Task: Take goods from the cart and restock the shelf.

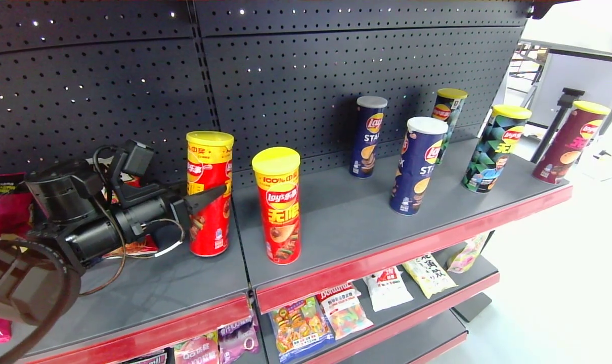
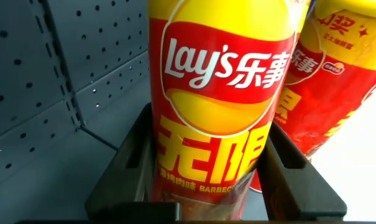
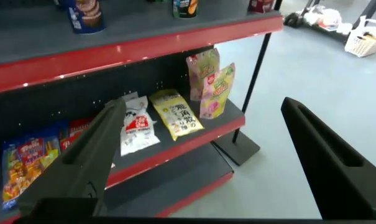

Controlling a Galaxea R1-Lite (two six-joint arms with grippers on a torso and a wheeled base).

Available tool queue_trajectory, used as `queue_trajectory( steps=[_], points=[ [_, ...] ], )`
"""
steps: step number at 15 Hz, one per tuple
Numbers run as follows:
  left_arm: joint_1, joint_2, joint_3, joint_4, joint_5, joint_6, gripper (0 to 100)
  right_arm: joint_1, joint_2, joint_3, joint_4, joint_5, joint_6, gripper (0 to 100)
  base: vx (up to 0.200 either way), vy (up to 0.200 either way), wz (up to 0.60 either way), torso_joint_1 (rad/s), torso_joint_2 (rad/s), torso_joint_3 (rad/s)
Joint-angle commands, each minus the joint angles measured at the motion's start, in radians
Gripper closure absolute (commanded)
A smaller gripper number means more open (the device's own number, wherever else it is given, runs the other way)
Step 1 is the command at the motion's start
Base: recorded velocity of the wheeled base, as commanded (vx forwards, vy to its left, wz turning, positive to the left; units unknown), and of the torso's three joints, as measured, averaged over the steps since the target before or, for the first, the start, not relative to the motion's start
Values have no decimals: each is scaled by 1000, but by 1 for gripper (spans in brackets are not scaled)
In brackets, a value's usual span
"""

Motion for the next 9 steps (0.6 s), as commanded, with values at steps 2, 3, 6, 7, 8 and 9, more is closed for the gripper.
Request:
queue_trajectory(
  steps=[2, 3, 6, 7, 8, 9],
  points=[
    [0, 3, -4, -2, 1, 0, 100, -4, -24, 4, -6, 11, 12, 0, 0, 0, 0, 0, 0, 0],
    [0, 6, -4, -2, -1, 0, 100, -2, -24, 6, -15, 68, 20, 0, 0, 0, 0, 0, 0, 0],
    [0, 43, -11, -34, -7, 0, 100, -4, -24, 23, 7, 183, 34, 0, 0, 0, 0, 0, 0, 0],
    [0, 52, -17, -46, -7, -1, 100, -4, -24, 23, 5, 183, 46, 0, 0, 0, 0, 0, 0, 0],
    [0, 63, -27, -57, -10, -3, 100, -4, -24, 23, 7, 183, 45, 0, 0, 0, 0, 0, 0, 0],
    [0, 67, -31, -57, -13, -9, 100, -4, -24, 23, 5, 183, 49, 0, 0, 0, 0, 0, 0, 0]
  ],
)
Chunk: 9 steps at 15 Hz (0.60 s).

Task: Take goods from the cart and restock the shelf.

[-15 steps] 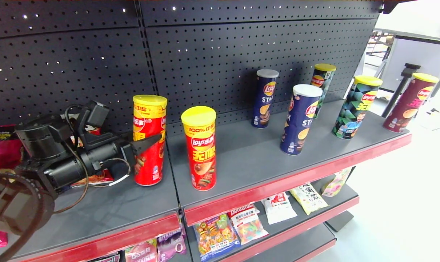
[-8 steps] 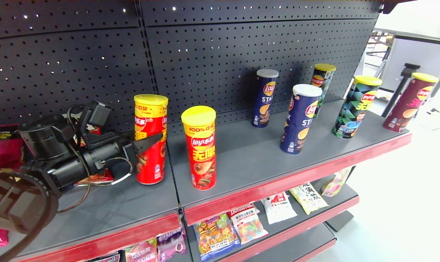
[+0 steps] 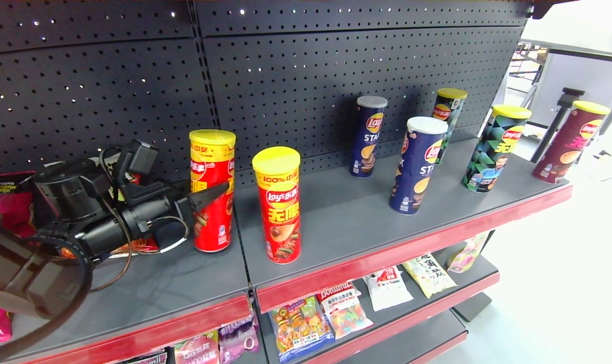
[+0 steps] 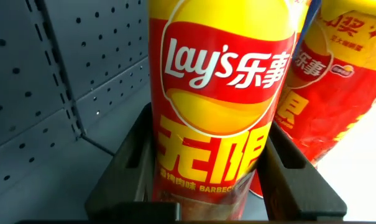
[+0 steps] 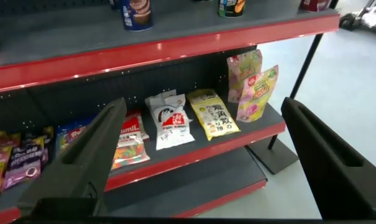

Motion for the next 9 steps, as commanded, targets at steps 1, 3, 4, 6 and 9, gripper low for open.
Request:
queue_trajectory(
  steps=[1, 3, 4, 6, 9],
  points=[
    [-2, 17, -7, -2, -1, -8, 100, 0, -2, 1, 2, 0, 3, 0, 0, 0, 0, 0, 0, 0],
    [-11, 17, -8, -1, -14, -14, 100, 0, -1, 1, 0, 0, 1, 0, 0, 0, 0, 0, 0, 0],
    [-11, 38, -42, -2, -15, -24, 100, 0, -1, 1, 0, 0, 1, 0, 0, 0, 0, 0, 0, 0],
    [-11, 64, -106, -5, -15, -40, 100, 0, -1, 1, 0, 0, 1, 0, 0, 0, 0, 0, 0, 0],
    [-15, 83, -154, -13, -23, -65, 100, 0, -1, 1, 0, 0, 1, 0, 0, 0, 0, 0, 0, 0]
  ],
)
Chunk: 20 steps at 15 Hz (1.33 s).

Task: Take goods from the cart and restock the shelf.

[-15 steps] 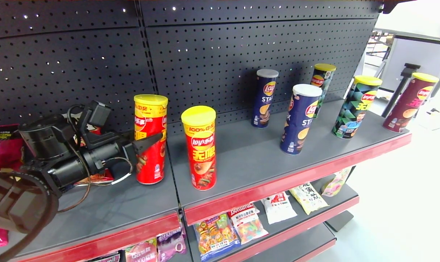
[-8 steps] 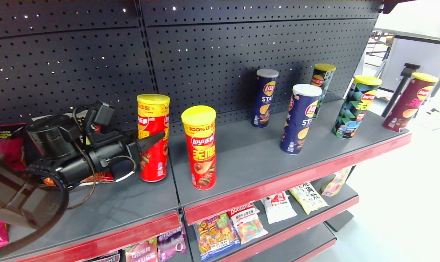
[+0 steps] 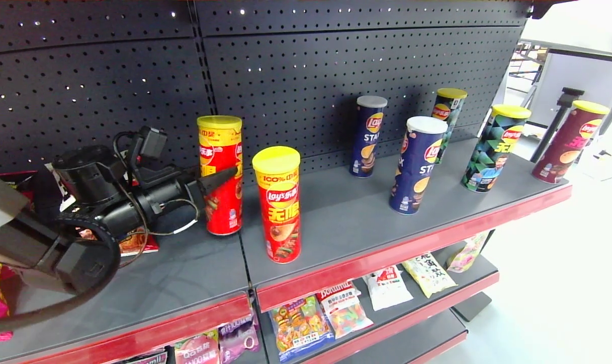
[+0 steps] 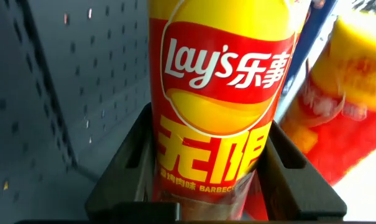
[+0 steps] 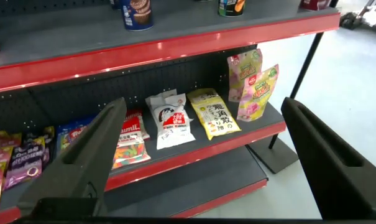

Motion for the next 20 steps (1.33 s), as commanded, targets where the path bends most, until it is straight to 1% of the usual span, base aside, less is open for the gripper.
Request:
queue_trajectory(
  steps=[1, 2, 3, 4, 5, 7, 8, 9, 10, 13, 14, 16, 18, 20],
  points=[
    [1, 22, -17, -13, -10, -16, 100, 0, 0, 0, 0, 0, -1, 0, 0, 0, 0, 0, 0, 0],
    [11, 67, -21, -70, -25, -6, 100, 0, 0, 0, 0, 0, 1, 0, 0, 0, 0, 0, 0, 0],
    [30, 124, -27, -171, -47, -13, 100, 0, 0, 0, 0, 0, -1, 0, 0, 0, 0, 0, 0, 0],
    [31, 147, -26, -228, -53, -33, 100, 0, 0, 0, 0, 0, -1, 0, 0, 0, 0, 0, 0, 0],
    [25, 150, -21, -229, -56, -59, 100, 0, 0, 0, 0, 0, 1, 0, 0, 0, 0, 0, 0, 0],
    [27, 151, -47, -229, -68, -71, 100, 0, 0, 0, 0, 0, -1, 0, 0, 0, 0, 0, 0, 0],
    [22, 153, -44, -229, -71, -100, 100, 0, 0, 0, 0, 0, -1, 0, 0, 0, 0, 0, 0, 0],
    [22, 157, -50, -229, -76, -106, 100, 0, 0, 0, 1, 0, -1, 0, 0, 0, 0, 0, 0, 0],
    [21, 157, -52, -229, -77, -120, 100, 0, 0, 0, 1, 0, -1, 0, 0, 0, 0, 0, 0, 0],
    [11, 157, -53, -229, -97, -125, 100, 0, 0, 0, 0, 0, -1, 0, 0, 0, 0, 0, 0, 0],
    [-1, 157, -53, -229, -110, -128, 100, 0, 0, 0, 0, 0, -1, 0, 0, 0, 0, 0, 0, 0],
    [-13, 159, -53, -229, -111, -128, 100, 0, 0, 0, 0, 0, -1, 0, 0, 0, 0, 0, 0, 0],
    [-15, 177, -77, -229, -111, -126, 100, 0, 0, 0, 0, 0, -1, 0, 0, 0, 0, 0, 0, 0],
    [-24, 206, -124, -229, -111, -126, 100, -1, 0, 0, 0, 0, -1, 0, 0, 0, 0, 0, 0, 0]
  ],
)
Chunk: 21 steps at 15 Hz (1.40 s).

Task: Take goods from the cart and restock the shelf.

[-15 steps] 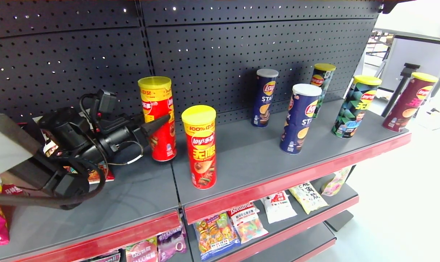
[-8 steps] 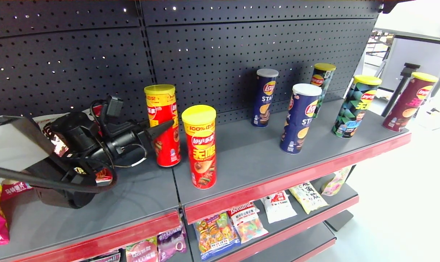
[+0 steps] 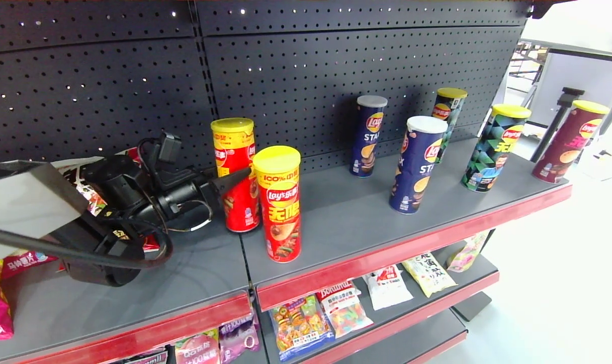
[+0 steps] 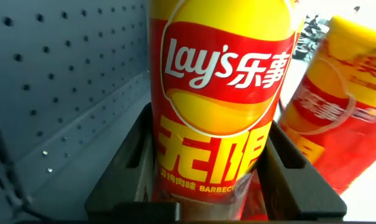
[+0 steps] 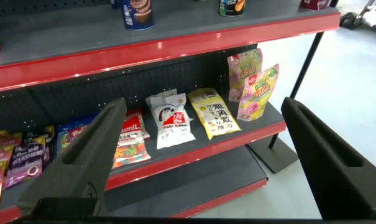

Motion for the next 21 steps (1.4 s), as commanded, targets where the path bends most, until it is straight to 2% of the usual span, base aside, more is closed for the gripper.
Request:
queue_trajectory(
  steps=[1, 5, 21],
  points=[
    [-8, 31, -36, -1, 2, 0, 100, 1, 0, 0, -1, 0, 0, 0, 0, 0, 0, 0, 0, 0],
    [-27, 60, -63, -1, 0, 0, 100, 1, 0, 0, 1, 0, 0, 0, 0, 0, 0, 0, 0, 0],
    [-38, 166, -187, -1, 0, 5, 100, 1, 0, 0, -1, 0, 0, 0, 0, 0, 0, 0, 0, 0]
  ],
)
